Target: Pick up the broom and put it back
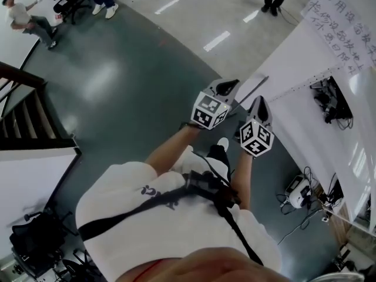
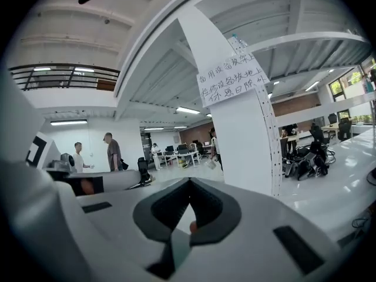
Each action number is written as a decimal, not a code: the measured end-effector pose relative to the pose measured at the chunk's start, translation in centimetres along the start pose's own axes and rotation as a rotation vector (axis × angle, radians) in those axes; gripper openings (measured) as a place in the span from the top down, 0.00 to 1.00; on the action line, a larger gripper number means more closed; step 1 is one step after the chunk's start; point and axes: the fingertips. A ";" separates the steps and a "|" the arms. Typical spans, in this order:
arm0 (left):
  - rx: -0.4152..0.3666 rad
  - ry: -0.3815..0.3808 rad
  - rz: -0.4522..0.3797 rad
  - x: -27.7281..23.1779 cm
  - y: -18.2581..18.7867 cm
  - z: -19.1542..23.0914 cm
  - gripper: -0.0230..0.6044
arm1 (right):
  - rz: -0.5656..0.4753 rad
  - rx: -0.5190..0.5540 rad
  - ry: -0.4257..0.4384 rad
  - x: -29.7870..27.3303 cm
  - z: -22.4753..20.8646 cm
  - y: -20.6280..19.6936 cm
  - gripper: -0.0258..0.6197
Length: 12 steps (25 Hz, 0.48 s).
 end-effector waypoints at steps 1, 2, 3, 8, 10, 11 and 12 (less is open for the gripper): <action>-0.001 0.009 0.010 -0.3 -0.3 0.2 0.95 | 0.010 -0.007 0.007 -0.5 -0.2 -0.3 0.95; -0.001 0.015 0.021 -0.7 -0.7 0.2 0.95 | 0.020 -0.014 0.012 -1.0 -0.5 -0.7 0.95; 0.002 0.019 0.032 -1.1 -1.1 0.3 0.95 | 0.030 -0.021 0.016 -1.4 -0.9 -1.1 0.95; 0.026 0.019 0.098 -3.6 -4.1 -0.2 0.95 | 0.086 -0.055 0.008 -2.3 -3.3 -3.7 0.95; 0.035 0.014 0.130 -4.3 -5.5 -0.6 0.95 | 0.114 -0.073 -0.005 -2.2 -4.4 -5.1 0.95; 0.042 0.011 0.144 -4.7 -6.2 -0.8 0.95 | 0.129 -0.080 -0.014 -2.1 -5.1 -5.8 0.95; 0.049 0.007 0.158 -5.0 -7.0 -1.0 0.95 | 0.144 -0.085 -0.023 -2.0 -5.8 -6.5 0.95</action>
Point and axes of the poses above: the fingertips, and each gripper's own axes: x backward along the fingers, z to its left, y out of its top, and after that the axes turned 3 degrees about y, right-handed
